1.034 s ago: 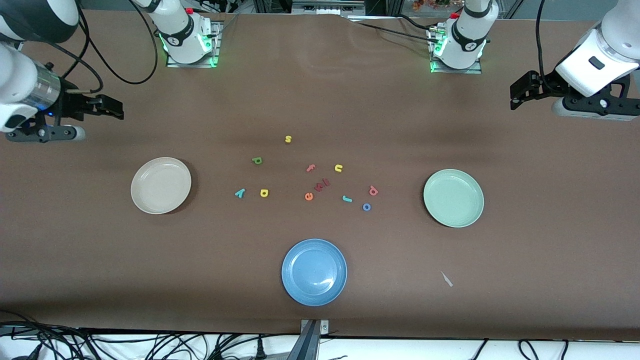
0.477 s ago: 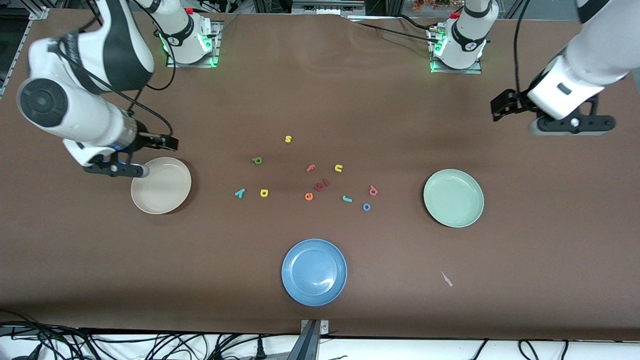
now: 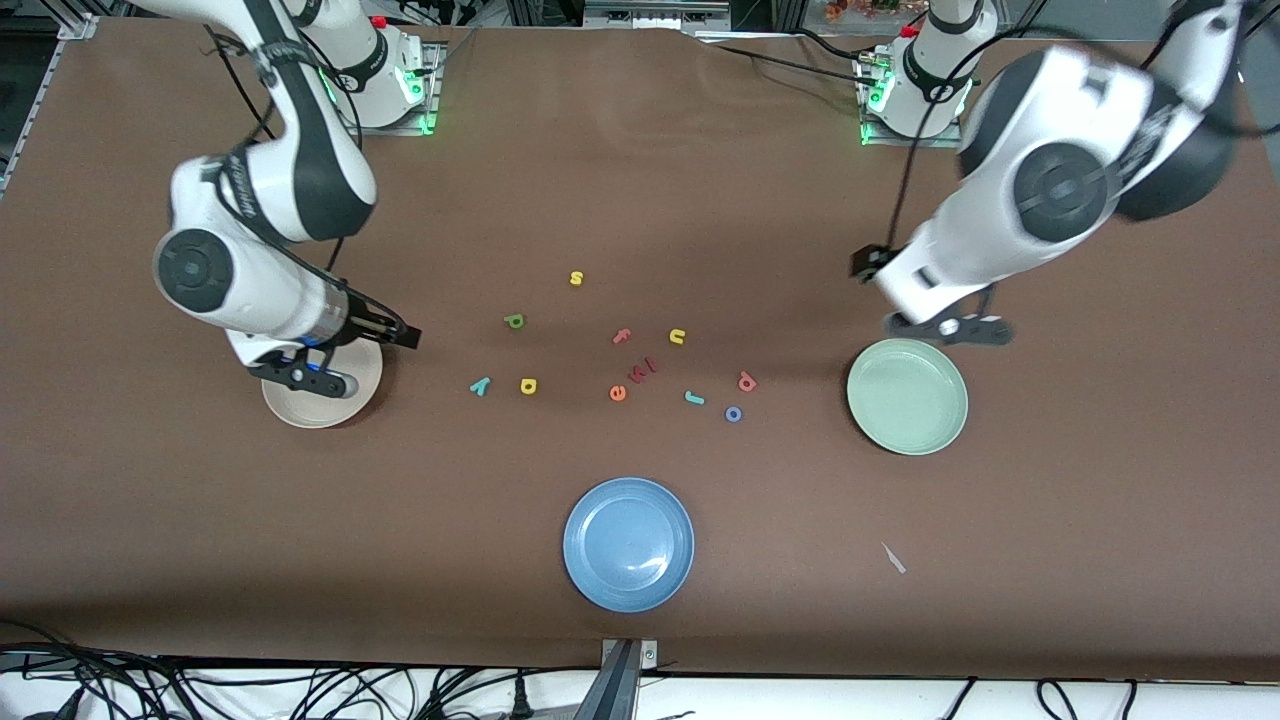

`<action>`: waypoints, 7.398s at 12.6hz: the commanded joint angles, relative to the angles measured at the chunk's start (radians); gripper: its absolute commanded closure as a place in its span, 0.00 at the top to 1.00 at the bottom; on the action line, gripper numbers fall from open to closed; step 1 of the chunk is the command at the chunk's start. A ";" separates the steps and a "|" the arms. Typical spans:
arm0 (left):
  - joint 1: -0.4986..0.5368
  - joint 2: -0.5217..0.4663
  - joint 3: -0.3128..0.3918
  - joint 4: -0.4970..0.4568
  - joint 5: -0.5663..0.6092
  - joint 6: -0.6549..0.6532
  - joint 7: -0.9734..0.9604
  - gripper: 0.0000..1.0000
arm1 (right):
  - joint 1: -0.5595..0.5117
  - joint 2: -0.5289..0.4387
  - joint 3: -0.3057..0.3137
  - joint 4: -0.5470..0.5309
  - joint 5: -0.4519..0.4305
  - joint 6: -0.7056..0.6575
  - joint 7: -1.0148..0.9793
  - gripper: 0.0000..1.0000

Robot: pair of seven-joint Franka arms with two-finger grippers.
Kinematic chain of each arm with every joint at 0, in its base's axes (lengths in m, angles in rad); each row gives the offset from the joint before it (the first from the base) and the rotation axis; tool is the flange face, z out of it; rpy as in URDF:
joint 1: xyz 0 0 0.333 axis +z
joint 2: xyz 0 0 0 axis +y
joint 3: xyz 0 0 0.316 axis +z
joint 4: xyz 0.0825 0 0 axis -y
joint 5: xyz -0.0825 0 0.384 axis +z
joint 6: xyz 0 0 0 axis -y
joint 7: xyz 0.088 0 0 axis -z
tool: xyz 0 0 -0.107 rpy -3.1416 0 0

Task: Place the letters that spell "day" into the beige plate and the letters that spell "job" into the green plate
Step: 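Move the right gripper to cyan y while the left gripper nears pink p, then drop the y on the white plate while the left gripper grasps the p, then place the p on the green plate while the right gripper grasps the a, then place the a on the white plate while the left gripper grasps the o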

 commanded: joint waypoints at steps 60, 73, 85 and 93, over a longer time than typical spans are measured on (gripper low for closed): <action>0.111 0.366 0.023 0.062 0.047 0.299 -0.406 0.05 | 0.151 0.297 -0.003 0.124 0.009 0.279 0.054 1.00; 0.173 0.433 0.023 0.016 0.047 0.362 -0.406 1.00 | 0.222 0.403 -0.001 0.152 0.003 0.400 0.074 0.80; 0.052 0.398 -0.042 0.116 0.041 0.368 -0.426 1.00 | 0.222 0.406 0.000 0.153 0.017 0.401 0.107 0.21; -0.074 0.523 -0.029 0.151 0.049 0.693 -0.677 1.00 | 0.166 0.271 -0.105 0.155 0.035 0.104 -0.055 0.13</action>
